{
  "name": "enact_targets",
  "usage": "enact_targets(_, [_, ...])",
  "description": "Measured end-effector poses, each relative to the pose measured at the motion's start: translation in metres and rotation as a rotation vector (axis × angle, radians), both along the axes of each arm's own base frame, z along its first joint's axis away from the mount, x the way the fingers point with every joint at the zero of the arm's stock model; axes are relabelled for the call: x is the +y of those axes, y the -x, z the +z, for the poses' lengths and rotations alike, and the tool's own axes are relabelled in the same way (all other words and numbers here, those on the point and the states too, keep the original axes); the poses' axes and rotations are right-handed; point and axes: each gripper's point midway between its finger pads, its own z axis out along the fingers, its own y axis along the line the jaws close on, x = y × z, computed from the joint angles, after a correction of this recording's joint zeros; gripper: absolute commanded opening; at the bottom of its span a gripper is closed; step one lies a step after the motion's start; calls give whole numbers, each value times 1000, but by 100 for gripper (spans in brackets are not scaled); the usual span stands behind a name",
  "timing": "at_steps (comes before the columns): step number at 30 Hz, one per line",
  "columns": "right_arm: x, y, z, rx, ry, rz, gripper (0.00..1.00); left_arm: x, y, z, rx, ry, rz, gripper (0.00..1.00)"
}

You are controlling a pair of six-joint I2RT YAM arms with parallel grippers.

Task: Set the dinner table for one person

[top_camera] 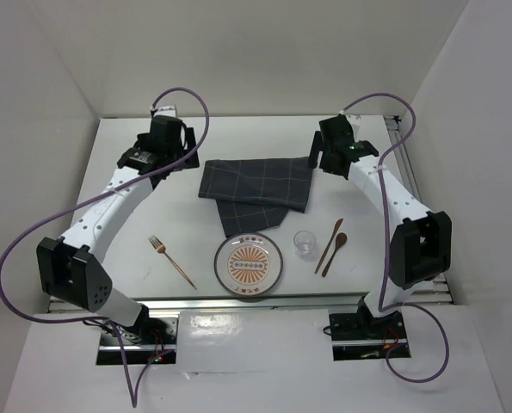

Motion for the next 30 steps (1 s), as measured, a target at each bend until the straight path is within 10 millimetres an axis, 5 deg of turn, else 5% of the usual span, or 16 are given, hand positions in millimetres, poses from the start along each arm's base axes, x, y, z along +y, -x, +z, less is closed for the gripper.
enact_targets(14, [8,10,-20,53,-34,32,99,-5,-1,-54,159,29,24,91])
enact_targets(23, [16,30,-35,96,-86,83,99,16,-5,-114,360,237,89,86])
enact_targets(30, [24,31,-36,104,-117,111,99,-22,-8,-162,497,400,2,86])
